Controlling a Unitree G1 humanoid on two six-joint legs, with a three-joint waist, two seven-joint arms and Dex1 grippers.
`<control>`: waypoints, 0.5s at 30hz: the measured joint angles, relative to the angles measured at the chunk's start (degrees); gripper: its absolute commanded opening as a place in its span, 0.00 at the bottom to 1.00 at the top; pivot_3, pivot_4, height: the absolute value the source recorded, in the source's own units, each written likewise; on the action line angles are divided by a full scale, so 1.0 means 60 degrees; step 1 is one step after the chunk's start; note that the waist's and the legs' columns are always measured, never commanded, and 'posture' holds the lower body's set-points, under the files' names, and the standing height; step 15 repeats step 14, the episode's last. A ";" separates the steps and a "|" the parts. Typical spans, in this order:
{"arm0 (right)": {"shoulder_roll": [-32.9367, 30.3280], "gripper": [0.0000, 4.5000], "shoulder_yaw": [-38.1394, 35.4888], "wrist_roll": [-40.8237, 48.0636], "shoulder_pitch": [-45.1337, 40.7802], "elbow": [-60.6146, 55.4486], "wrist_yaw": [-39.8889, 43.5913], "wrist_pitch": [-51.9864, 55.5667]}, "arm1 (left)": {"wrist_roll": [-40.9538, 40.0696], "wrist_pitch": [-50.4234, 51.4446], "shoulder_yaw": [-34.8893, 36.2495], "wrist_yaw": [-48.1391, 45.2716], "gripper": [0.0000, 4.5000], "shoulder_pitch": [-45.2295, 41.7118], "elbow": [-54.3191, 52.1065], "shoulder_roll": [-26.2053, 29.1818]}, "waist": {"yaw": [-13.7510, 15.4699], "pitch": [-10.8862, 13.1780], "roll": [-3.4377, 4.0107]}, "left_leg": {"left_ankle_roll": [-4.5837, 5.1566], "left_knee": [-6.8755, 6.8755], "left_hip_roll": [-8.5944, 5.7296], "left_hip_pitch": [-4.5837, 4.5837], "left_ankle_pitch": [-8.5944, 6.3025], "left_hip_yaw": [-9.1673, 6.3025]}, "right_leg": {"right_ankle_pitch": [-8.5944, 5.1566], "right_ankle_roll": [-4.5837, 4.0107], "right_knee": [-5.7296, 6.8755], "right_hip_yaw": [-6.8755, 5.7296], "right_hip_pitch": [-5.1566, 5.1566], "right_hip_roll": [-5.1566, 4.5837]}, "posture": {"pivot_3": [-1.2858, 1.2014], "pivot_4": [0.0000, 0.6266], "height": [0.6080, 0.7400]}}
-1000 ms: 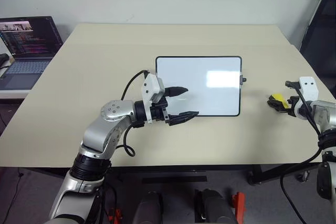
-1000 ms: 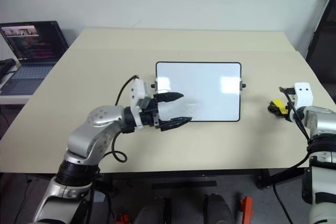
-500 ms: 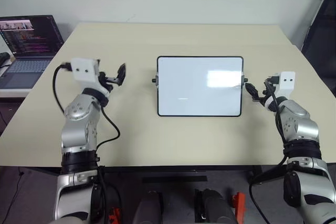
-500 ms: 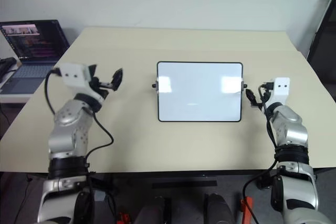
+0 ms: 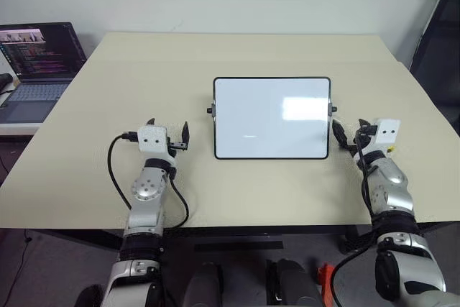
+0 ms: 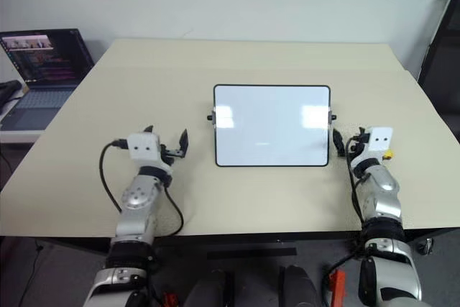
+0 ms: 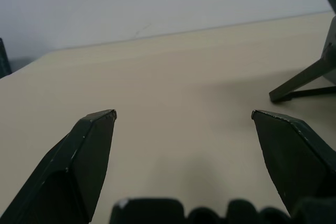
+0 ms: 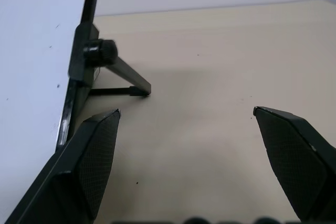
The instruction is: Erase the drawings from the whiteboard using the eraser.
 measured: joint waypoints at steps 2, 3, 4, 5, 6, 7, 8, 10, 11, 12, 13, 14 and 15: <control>0.0207 0.99 0.0000 -0.0064 0.0050 0.0024 -0.0240 -0.0243 | -0.0014 -0.0354 0.0018 0.0055 1.00 -0.0003 0.0210 -0.0006 | 0.0010 -0.0001 0.0001 | 0.0000 0.0001 0.0000 0.0002 0.0000 -0.0001 | 0.0000 0.0000 0.0002 -0.0001 0.0002 0.0000 | 0.52 0.24 1.00; 0.0359 0.99 -0.0008 -0.0066 0.0121 0.0016 -0.0405 -0.0396 | -0.0032 -0.0523 0.0035 0.0060 1.00 -0.0005 0.0283 -0.0005 | 0.0013 -0.0001 0.0000 | 0.0000 0.0000 0.0000 0.0002 0.0000 -0.0001 | 0.0000 0.0000 0.0000 -0.0001 0.0003 0.0000 | 0.52 0.24 1.00; 0.0469 0.99 -0.0005 -0.0079 0.0212 0.0002 -0.0534 -0.0504 | -0.0049 -0.0622 0.0064 0.0059 1.00 -0.0025 0.0340 0.0003 | 0.0013 -0.0001 0.0000 | 0.0000 0.0000 0.0000 0.0002 0.0000 0.0000 | 0.0000 0.0000 -0.0001 0.0000 0.0004 0.0000 | 0.52 0.24 1.00; 0.0551 0.99 -0.0002 -0.0096 0.0293 0.0002 -0.0665 -0.0585 | -0.0080 -0.0715 0.0112 0.0058 1.00 -0.0066 0.0408 0.0018 | 0.0009 -0.0001 0.0001 | 0.0000 0.0000 0.0000 0.0002 0.0000 0.0001 | 0.0000 0.0000 -0.0001 0.0001 0.0004 0.0000 | 0.52 0.24 1.00; 0.0614 0.99 -0.0001 -0.0112 0.0345 0.0002 -0.0814 -0.0613 | -0.0122 -0.0771 0.0184 0.0050 1.00 -0.0122 0.0486 0.0037 | 0.0001 -0.0001 0.0001 | 0.0000 0.0000 0.0000 0.0004 0.0000 0.0003 | 0.0000 0.0000 0.0001 0.0004 0.0003 0.0000 | 0.52 0.24 1.00; 0.0681 0.99 0.0005 -0.0142 0.0367 0.0002 -0.0957 -0.0636 | -0.0159 -0.0830 0.0207 0.0024 1.00 -0.0171 0.0566 0.0086 | -0.0004 -0.0001 0.0001 | 0.0000 0.0000 0.0000 0.0007 0.0000 0.0004 | 0.0000 0.0000 0.0002 0.0004 0.0003 0.0001 | 0.52 0.24 1.00; 0.0755 0.99 0.0008 -0.0191 0.0367 0.0002 -0.1147 -0.0688 | -0.0194 -0.0913 0.0211 -0.0004 1.00 -0.0199 0.0607 0.0129 | -0.0008 -0.0001 0.0002 | 0.0000 -0.0001 0.0002 0.0009 0.0000 0.0003 | 0.0000 0.0000 0.0003 0.0004 0.0004 0.0003 | 0.52 0.24 1.00; 0.0826 0.99 0.0026 -0.0327 0.0359 0.0002 -0.1495 -0.0794 | -0.0327 -0.0938 0.0231 -0.0070 1.00 -0.0260 0.0625 0.0137 | 0.0003 -0.0001 0.0002 | 0.0000 0.0000 0.0002 0.0010 0.0000 0.0002 | 0.0000 -0.0001 0.0004 0.0003 0.0004 0.0003 | 0.52 0.24 1.00; 0.0844 0.99 0.0051 -0.0451 0.0355 0.0002 -0.1665 -0.0845 | -0.0447 -0.0930 0.0252 -0.0191 1.00 -0.0300 0.0638 0.0129 | 0.0007 -0.0001 0.0002 | 0.0000 0.0000 0.0001 0.0010 0.0000 0.0003 | 0.0000 -0.0001 0.0003 0.0002 0.0005 0.0002 | 0.52 0.24 1.00; 0.0845 0.99 0.0086 -0.0484 0.0357 0.0002 -0.1723 -0.0873 | -0.0511 -0.0918 0.0264 -0.0216 1.00 -0.0307 0.0635 0.0112 | 0.0009 -0.0002 0.0002 | 0.0000 0.0000 0.0001 0.0010 0.0000 0.0004 | 0.0000 0.0000 0.0001 0.0004 0.0006 0.0002 | 0.52 0.24 1.00; 0.0845 0.99 0.0111 -0.0505 0.0365 0.0001 -0.1773 -0.0900 | -0.0553 -0.0890 0.0283 -0.0207 1.00 -0.0305 0.0635 0.0076 | 0.0008 -0.0001 0.0002 | 0.0000 -0.0001 0.0001 0.0010 0.0000 0.0004 | 0.0000 -0.0001 0.0000 0.0005 0.0007 0.0002 | 0.52 0.24 1.00; 0.0845 0.99 0.0133 -0.0535 0.0385 0.0000 -0.1823 -0.0908 | -0.0578 -0.0868 0.0286 -0.0200 1.00 -0.0291 0.0626 0.0038 | 0.0009 -0.0002 0.0002 | 0.0000 -0.0001 0.0001 0.0009 0.0000 0.0003 | 0.0000 0.0000 0.0000 0.0004 0.0007 0.0002 | 0.52 0.24 1.00; 0.0845 0.99 0.0133 -0.0535 0.0385 0.0000 -0.1823 -0.0908 | -0.0578 -0.0868 0.0286 -0.0200 1.00 -0.0291 0.0626 0.0038 | 0.0009 -0.0002 0.0002 | 0.0000 -0.0001 0.0001 0.0009 0.0000 0.0003 | 0.0000 0.0000 0.0000 0.0004 0.0007 0.0002 | 0.52 0.24 1.00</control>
